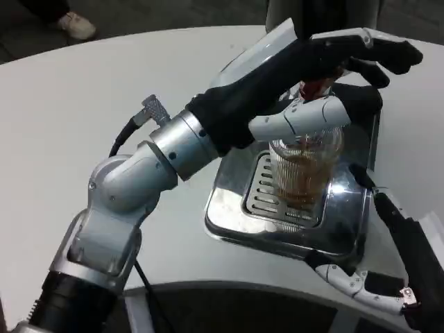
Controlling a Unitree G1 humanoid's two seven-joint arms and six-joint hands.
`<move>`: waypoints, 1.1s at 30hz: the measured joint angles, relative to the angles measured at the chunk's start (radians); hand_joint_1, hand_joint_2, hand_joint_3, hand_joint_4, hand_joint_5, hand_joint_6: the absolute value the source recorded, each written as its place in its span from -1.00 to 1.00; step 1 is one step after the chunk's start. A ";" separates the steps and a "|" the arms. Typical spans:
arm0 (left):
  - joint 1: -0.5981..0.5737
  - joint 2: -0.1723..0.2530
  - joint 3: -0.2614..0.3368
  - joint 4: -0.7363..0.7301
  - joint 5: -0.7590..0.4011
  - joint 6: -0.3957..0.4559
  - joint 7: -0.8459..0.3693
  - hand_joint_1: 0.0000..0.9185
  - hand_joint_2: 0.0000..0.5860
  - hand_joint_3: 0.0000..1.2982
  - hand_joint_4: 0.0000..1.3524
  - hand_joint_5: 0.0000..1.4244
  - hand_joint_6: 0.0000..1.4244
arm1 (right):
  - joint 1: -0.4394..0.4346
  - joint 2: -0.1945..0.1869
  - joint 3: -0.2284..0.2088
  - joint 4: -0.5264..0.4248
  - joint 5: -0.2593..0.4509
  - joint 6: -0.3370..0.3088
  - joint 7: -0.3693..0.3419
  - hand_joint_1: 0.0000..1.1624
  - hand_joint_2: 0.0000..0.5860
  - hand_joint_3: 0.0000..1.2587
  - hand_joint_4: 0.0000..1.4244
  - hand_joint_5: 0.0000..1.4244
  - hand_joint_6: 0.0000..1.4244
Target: Grasp the cup under the faucet to collect the drink, then remove the cup.
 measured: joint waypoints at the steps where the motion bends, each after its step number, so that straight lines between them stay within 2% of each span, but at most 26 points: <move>1: 0.000 0.000 0.000 0.000 0.000 0.000 0.000 -1.00 -0.63 -0.46 -0.55 -0.49 -0.68 | -0.009 0.001 0.000 0.007 0.004 0.000 -0.005 0.47 -0.29 -0.88 -0.91 -0.99 -0.93; 9: 0.001 0.002 0.000 0.000 0.000 0.000 0.002 -1.00 -0.63 -0.46 -0.55 -0.50 -0.68 | -0.111 0.005 0.001 0.092 0.029 -0.009 -0.061 0.47 -0.30 -0.89 -0.91 -0.99 -0.93; 17: 0.001 0.003 0.000 0.009 0.000 -0.004 0.008 -1.00 -0.63 -0.46 -0.55 -0.50 -0.69 | -0.174 0.059 0.001 0.257 0.080 -0.140 -0.202 0.50 -0.34 -0.89 -0.90 -0.96 -0.90; 27: 0.001 0.003 -0.002 0.024 0.000 -0.013 0.019 -1.00 -0.62 -0.44 -0.55 -0.50 -0.70 | -0.257 0.111 0.002 0.454 0.111 -0.233 -0.320 0.50 -0.34 -0.90 -0.90 -0.95 -0.87; 33: -0.002 0.003 -0.003 0.034 0.000 -0.017 0.024 -1.00 -0.62 -0.44 -0.55 -0.50 -0.70 | -0.298 0.130 0.009 0.513 0.111 -0.260 -0.359 0.50 -0.35 -0.91 -0.90 -0.95 -0.87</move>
